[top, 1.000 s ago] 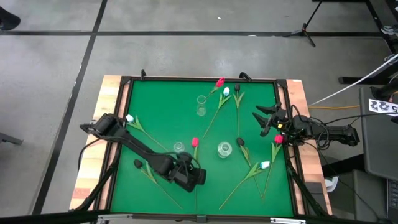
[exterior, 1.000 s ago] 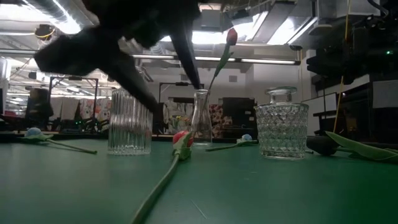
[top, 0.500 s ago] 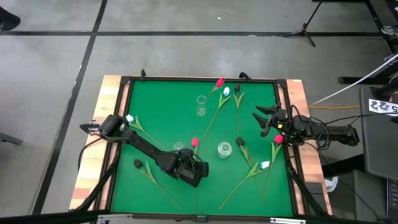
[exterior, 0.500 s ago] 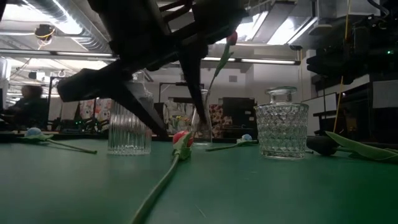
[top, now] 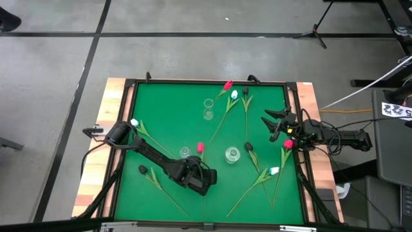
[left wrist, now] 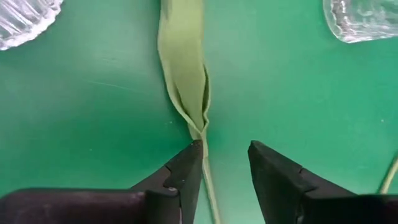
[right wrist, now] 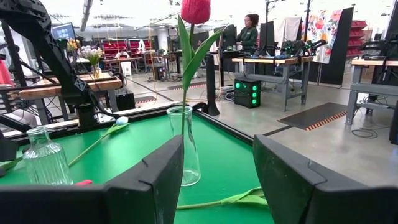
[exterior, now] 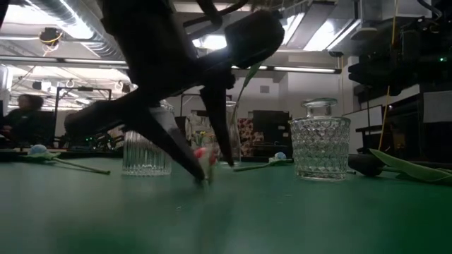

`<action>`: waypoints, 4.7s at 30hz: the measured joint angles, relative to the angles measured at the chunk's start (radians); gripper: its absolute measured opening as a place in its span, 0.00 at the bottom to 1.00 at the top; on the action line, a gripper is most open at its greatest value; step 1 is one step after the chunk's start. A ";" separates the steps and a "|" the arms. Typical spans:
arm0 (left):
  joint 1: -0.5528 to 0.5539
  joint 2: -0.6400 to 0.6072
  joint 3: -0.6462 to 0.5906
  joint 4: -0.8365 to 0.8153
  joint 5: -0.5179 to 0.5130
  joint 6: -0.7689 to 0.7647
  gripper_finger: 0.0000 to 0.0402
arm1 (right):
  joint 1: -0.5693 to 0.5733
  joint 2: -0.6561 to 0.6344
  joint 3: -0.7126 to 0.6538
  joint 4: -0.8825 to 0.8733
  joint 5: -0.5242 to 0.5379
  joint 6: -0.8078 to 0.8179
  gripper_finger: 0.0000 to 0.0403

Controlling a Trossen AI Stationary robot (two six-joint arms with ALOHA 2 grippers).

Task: Sort flowers into vase by color
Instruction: Put the left red tulip into the top transparent vase

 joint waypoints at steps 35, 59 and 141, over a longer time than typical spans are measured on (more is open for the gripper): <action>-0.034 0.001 0.023 0.031 -0.014 0.106 0.04 | 0.000 0.000 0.000 0.005 -0.034 0.000 0.48; -0.033 0.000 0.031 0.135 0.024 0.285 0.61 | 0.000 0.000 0.000 0.005 -0.034 0.000 0.48; 0.024 0.048 0.088 -0.077 0.021 0.145 0.18 | 0.000 0.000 0.000 0.003 -0.026 0.000 0.48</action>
